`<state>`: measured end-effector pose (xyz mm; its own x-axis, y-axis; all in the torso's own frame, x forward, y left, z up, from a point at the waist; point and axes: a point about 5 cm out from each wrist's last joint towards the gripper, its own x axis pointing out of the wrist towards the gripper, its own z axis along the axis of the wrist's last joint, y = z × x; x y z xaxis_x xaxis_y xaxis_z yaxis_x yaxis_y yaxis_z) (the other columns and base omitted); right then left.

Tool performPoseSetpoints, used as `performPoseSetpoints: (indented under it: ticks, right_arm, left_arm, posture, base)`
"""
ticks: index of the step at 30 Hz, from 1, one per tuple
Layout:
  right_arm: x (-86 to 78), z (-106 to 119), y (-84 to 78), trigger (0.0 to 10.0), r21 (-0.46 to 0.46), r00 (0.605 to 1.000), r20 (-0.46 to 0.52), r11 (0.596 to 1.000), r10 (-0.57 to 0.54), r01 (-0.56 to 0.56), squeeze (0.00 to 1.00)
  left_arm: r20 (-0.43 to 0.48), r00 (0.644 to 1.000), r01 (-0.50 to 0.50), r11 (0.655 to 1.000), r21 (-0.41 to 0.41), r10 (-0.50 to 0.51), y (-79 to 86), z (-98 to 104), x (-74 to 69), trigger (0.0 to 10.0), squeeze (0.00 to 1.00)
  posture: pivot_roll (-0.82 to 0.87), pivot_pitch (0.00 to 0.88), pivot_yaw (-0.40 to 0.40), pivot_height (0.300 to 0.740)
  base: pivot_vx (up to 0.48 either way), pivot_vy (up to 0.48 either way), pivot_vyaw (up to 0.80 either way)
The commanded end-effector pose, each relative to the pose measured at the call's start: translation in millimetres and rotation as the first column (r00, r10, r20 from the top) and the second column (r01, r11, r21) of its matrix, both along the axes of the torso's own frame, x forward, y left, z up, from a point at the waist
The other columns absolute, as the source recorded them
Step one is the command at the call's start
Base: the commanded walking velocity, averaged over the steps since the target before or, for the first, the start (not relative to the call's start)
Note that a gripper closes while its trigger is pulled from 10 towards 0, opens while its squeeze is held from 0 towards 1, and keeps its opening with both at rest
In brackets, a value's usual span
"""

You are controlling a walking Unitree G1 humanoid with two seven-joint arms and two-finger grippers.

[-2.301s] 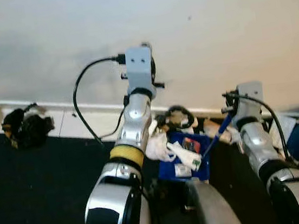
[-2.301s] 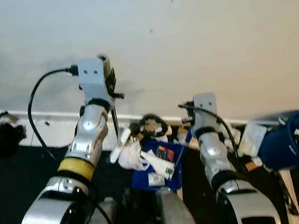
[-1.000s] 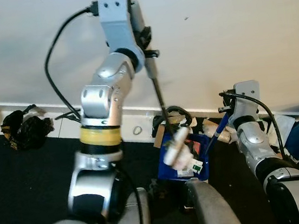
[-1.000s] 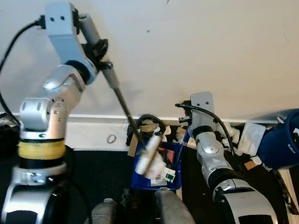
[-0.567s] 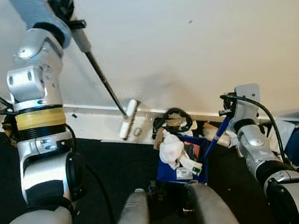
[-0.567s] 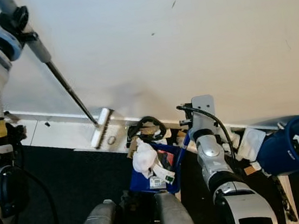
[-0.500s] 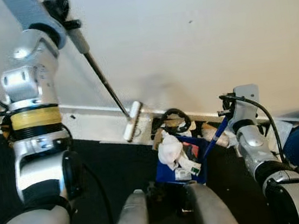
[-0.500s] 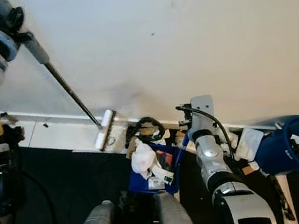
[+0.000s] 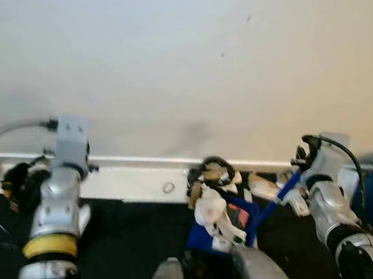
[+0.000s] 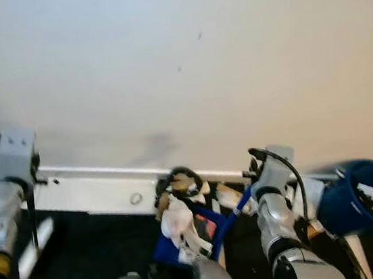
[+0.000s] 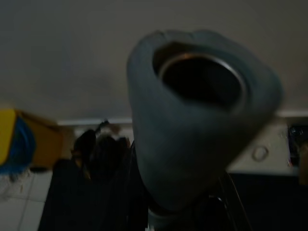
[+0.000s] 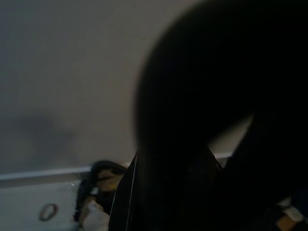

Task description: Sweep floor

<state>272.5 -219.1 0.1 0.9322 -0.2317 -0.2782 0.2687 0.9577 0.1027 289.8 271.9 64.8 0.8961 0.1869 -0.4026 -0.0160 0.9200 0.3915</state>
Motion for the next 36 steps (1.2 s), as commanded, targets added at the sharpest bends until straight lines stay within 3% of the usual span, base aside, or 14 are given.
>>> performPoseSetpoints:
  ticks: [1,2,3,5,6,8,10,14,22,29,32,36]
  right_arm:
    - [-17.4,-16.6,-4.3,10.0,0.042,0.996,-0.076,0.998,-0.039,0.042,0.0]
    - [-17.4,-16.6,-4.3,10.0,0.042,0.996,-0.076,0.998,-0.039,0.042,0.0]
    - [-18.9,-16.8,-6.4,10.0,0.05,0.996,-0.069,0.997,-0.052,0.056,0.0]
    - [-18.9,-16.8,-6.4,10.0,0.05,0.996,-0.069,0.997,-0.052,0.056,0.0]
    - [-19.5,-16.3,-8.0,10.0,0.058,0.996,-0.059,0.996,-0.063,0.067,0.0]
    - [-19.5,-16.3,-8.0,10.0,0.058,0.996,-0.059,0.996,-0.063,0.067,0.0]
    - [-16.5,-12.1,-8.2,10.0,0.089,0.997,-0.016,0.993,-0.078,0.079,0.0]
    - [-13.8,-8.7,-6.4,10.0,0.123,0.996,0.024,0.989,-0.084,0.08,0.0]
    - [-10.5,-3.7,-6.2,10.0,0.165,0.992,0.079,0.983,-0.095,0.081,0.0]
    - [-7.6,-0.2,-6.6,10.0,0.18,0.99,0.104,0.981,-0.098,0.079,0.0]
    - [1.4,10.9,-7.4,10.0,0.193,0.981,0.173,0.979,-0.092,0.058,0.0]
    - [4.0,14.3,-7.5,10.0,0.198,0.977,0.194,0.979,-0.088,0.049,0.0]
  left_arm:
    - [0.009,1.0,0.015,1.0,-0.018,-0.015,-9.5,-9.3,-3.5,10.0,0.0]
    - [0.009,1.0,0.015,1.0,-0.018,-0.015,-9.5,-9.3,-3.5,10.0,0.0]
    - [-0.028,1.0,0.003,1.0,-0.027,-0.003,-12.0,-24.9,-13.0,10.0,0.0]
    - [-0.028,1.0,0.003,1.0,-0.027,-0.003,-12.0,-24.9,-13.0,10.0,0.0]
    - [-0.068,0.998,-0.012,0.999,-0.039,0.009,-15.0,-42.2,-23.6,10.0,0.0]
    - [-0.068,0.998,-0.012,0.999,-0.039,0.009,-15.0,-42.2,-23.6,10.0,0.0]
    - [-0.145,0.987,-0.08,0.995,-0.066,0.069,-21.9,-74.4,-46.9,10.0,0.0]
    - [-0.195,0.978,-0.09,0.994,-0.066,0.076,-30.2,-92.5,-63.2,10.0,0.0]
    - [-0.206,0.976,-0.081,0.994,-0.069,0.065,-36.5,-103.2,-73.1,10.0,0.0]
    - [-0.205,0.976,-0.086,0.994,-0.073,0.07,-35.9,-104.9,-73.8,10.0,0.0]
    - [-0.197,0.977,-0.092,0.993,-0.074,0.076,-34.3,-105.1,-72.6,10.0,0.0]
    - [-0.194,0.978,-0.094,0.993,-0.076,0.077,-34.2,-104.8,-72.0,10.0,0.0]
  posture:
    - [0.16,0.01,-0.061,0.74]
    - [0.16,0.01,-0.061,0.74]
    - [0.16,0.003,-0.059,0.74]
    - [0.16,0.003,-0.059,0.74]
    - [0.16,0.0,-0.06,0.74]
    - [0.16,0.0,-0.06,0.74]
    - [0.16,0.0,-0.059,0.74]
    - [0.16,0.0,-0.05,0.74]
    - [0.16,0.0,-0.041,0.74]
    - [0.16,0.0,-0.038,0.74]
    - [0.16,0.0,-0.038,0.74]
    - [0.16,0.0,-0.04,0.74]
  base:
    - [0.0,0.0,0.0]
    - [0.0,0.0,0.0]
    - [0.0,0.0,0.0]
    - [0.0,0.0,0.0]
    - [0.0,0.0,0.0]
    - [0.0,0.0,0.0]
    - [0.0,0.0,0.0]
    - [0.0,0.0,0.0]
    - [0.0,0.0,0.0]
    - [0.0,0.0,0.0]
    - [0.0,0.0,0.0]
    - [0.0,0.0,0.0]
